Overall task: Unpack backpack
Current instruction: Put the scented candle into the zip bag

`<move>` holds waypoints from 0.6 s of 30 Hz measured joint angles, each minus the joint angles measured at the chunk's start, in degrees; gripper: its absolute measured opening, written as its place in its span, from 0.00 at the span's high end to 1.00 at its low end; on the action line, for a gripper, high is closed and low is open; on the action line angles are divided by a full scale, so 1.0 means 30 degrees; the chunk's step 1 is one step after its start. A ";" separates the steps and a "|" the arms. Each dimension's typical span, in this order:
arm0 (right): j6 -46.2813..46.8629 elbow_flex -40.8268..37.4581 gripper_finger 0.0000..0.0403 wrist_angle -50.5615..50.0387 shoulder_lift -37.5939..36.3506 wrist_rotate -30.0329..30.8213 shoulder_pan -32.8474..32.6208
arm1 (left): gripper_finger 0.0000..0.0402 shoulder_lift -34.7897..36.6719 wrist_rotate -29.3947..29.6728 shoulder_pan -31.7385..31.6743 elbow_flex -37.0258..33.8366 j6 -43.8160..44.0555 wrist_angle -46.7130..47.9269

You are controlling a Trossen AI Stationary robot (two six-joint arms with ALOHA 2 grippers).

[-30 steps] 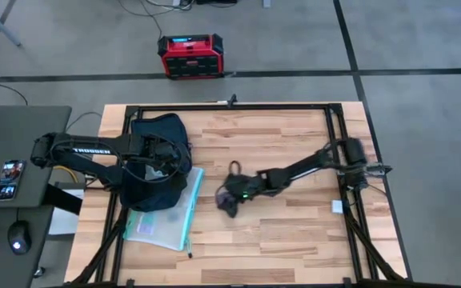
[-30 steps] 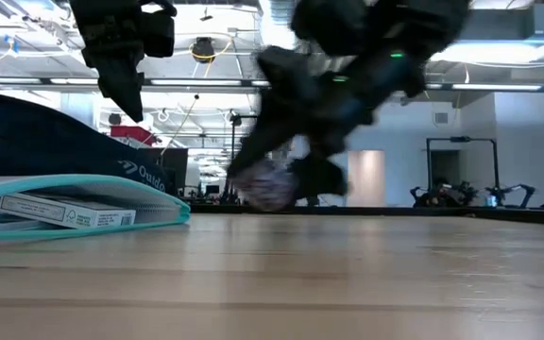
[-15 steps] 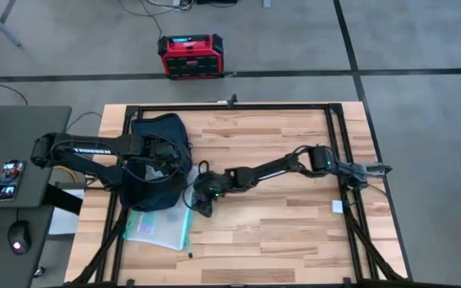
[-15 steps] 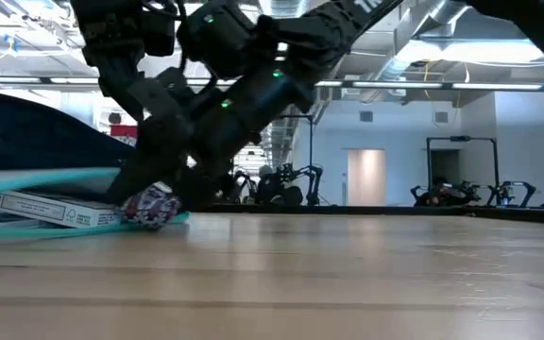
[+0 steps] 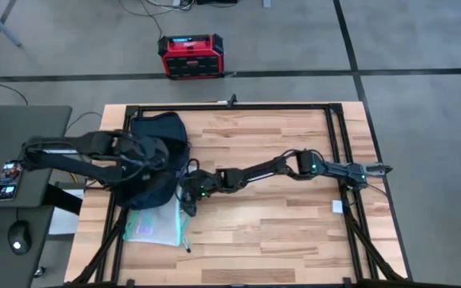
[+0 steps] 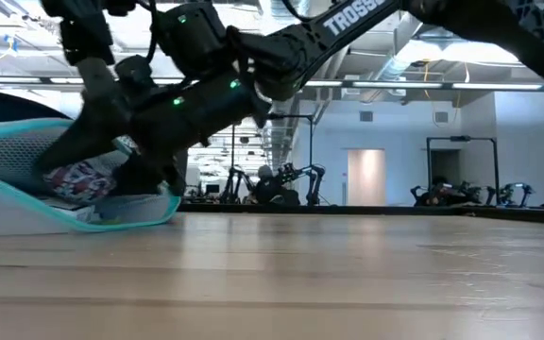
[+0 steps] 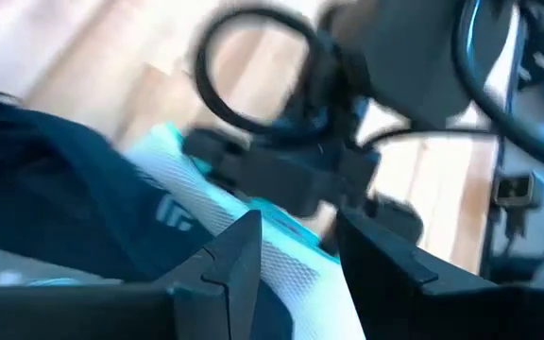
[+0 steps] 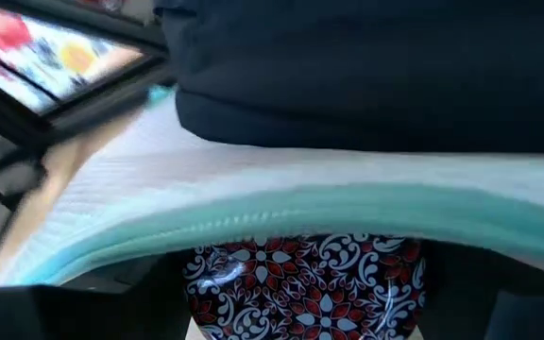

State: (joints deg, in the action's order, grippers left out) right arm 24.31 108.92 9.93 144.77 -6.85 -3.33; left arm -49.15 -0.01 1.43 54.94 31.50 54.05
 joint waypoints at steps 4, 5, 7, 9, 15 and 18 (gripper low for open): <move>0.0250 0.0642 0.30 0.1233 0.0852 0.0015 -0.0058 | 0.69 0.1130 0.0525 0.0030 0.0000 0.0461 0.0323; 0.0250 0.0776 0.30 0.1417 0.0980 0.0141 -0.0101 | 0.69 0.1232 0.0525 0.0030 0.0004 0.0458 0.0312; 0.0372 0.1055 0.27 0.1546 0.1190 0.0233 -0.0115 | 0.69 0.1455 0.0518 0.0037 0.0007 0.0454 0.0332; 0.0806 0.1152 0.14 0.1340 0.1207 0.0233 -0.0165 | 0.69 0.1481 0.0525 0.0037 0.0007 0.0437 0.0342; 0.0737 0.1152 0.18 0.0803 0.1260 0.0094 -0.0515 | 0.69 0.1338 0.0547 0.0037 0.0007 -0.0254 0.0348; 0.0004 0.1159 0.27 0.0391 0.1260 -0.0097 -0.0851 | 0.69 0.1349 0.0554 0.0037 0.0007 -0.0376 0.0341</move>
State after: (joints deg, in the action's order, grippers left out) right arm 24.32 112.40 11.10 148.55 -7.14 -5.89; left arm -45.10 1.65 1.54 54.96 30.37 55.07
